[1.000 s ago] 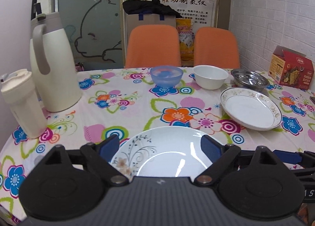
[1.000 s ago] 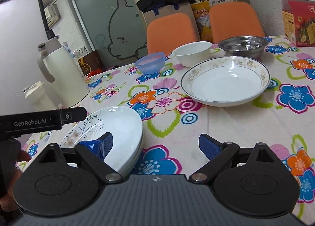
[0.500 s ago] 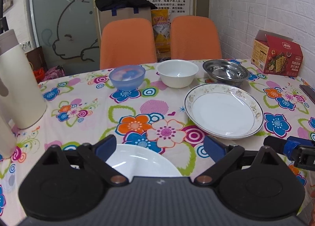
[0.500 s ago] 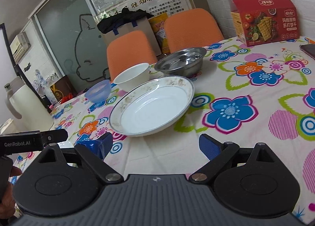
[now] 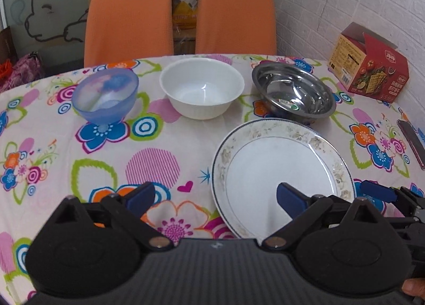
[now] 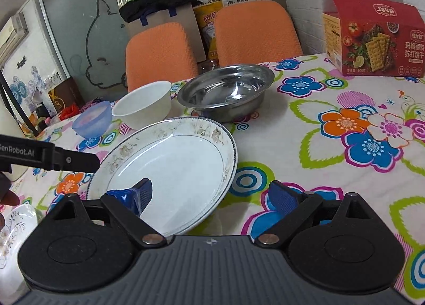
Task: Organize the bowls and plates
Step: 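Grasp the gold-rimmed white plate's rim with the left gripper, then carry the gold-rimmed plate onto the plate stack and open the left gripper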
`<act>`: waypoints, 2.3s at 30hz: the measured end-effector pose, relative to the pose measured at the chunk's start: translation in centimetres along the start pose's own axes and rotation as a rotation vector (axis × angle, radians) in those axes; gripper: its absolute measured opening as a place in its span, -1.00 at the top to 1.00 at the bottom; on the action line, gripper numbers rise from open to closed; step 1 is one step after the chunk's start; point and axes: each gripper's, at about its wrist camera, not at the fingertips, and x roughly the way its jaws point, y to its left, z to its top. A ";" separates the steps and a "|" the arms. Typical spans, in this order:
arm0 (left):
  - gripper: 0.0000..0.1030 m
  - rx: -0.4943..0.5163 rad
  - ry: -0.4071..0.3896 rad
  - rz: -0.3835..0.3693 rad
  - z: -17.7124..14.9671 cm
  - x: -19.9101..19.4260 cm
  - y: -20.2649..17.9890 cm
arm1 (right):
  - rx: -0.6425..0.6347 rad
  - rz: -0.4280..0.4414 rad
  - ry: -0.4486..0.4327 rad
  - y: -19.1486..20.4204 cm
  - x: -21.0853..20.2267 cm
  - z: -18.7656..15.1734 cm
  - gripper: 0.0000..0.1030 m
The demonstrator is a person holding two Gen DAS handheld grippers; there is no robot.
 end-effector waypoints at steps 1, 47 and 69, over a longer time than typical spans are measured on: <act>-0.89 -0.002 0.018 -0.007 0.3 0.9 -0.1 | -0.006 -0.004 0.012 0.0 0.6 0.2 -0.59; 0.03 -0.097 -0.122 0.128 -8.9 -12.2 5.1 | -0.252 0.154 -0.051 15.7 -6.0 -4.3 -0.65; -0.13 -0.195 -0.174 0.134 -16.4 -14.4 12.2 | -0.332 0.211 0.035 21.8 -5.3 -9.1 -0.63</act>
